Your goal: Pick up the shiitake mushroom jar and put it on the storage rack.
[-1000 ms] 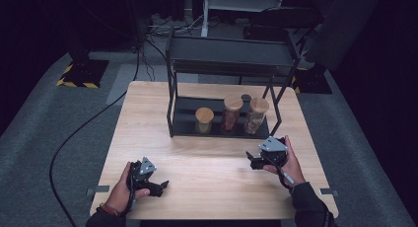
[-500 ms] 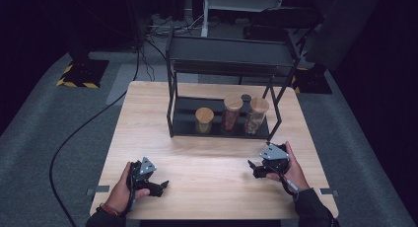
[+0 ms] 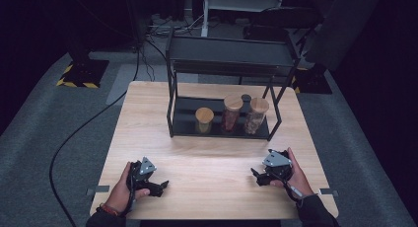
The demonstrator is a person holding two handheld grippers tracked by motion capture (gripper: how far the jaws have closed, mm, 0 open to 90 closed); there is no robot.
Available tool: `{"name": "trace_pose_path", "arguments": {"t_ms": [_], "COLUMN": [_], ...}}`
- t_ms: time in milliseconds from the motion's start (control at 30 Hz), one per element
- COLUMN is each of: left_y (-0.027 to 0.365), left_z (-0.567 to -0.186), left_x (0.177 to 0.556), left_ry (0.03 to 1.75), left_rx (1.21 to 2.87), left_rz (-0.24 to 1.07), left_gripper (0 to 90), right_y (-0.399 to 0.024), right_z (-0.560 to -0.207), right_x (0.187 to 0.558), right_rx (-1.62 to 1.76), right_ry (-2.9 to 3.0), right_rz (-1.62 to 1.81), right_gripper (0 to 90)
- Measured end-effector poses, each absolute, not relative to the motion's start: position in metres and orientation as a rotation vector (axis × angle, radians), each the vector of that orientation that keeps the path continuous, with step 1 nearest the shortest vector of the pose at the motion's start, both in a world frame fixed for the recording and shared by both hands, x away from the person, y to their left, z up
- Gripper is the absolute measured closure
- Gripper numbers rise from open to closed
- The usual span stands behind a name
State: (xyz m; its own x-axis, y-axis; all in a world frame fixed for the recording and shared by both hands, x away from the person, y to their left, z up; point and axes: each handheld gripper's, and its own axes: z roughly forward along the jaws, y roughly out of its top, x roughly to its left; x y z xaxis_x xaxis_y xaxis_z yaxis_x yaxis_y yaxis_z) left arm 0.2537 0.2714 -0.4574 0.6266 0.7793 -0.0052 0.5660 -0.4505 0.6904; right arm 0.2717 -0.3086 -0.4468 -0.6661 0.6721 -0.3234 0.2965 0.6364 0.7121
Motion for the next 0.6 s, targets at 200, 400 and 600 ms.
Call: {"name": "trace_pose_path", "arguments": {"t_ms": [200,400,600], "left_y": [0.271,0.271,0.271], "left_z": [-0.457,-0.457,-0.457], "left_x": [0.254,0.254,0.254], "left_ry": [1.048,1.048,1.048], "left_rx": [2.182,2.181,2.181], "left_rz": [0.413,0.413,0.413], "left_gripper": [0.2,0.2,0.2], "right_y": [-0.315,-0.322,-0.328], "right_z": [-0.449,-0.451,-0.453], "right_x": [0.269,0.268,0.265], "right_rx": [0.777,0.802,0.848], "right_ry": [2.289,2.31,2.317], "right_rz": [0.845,0.839,0.832], "right_gripper": [2.1,2.1,2.1]}}
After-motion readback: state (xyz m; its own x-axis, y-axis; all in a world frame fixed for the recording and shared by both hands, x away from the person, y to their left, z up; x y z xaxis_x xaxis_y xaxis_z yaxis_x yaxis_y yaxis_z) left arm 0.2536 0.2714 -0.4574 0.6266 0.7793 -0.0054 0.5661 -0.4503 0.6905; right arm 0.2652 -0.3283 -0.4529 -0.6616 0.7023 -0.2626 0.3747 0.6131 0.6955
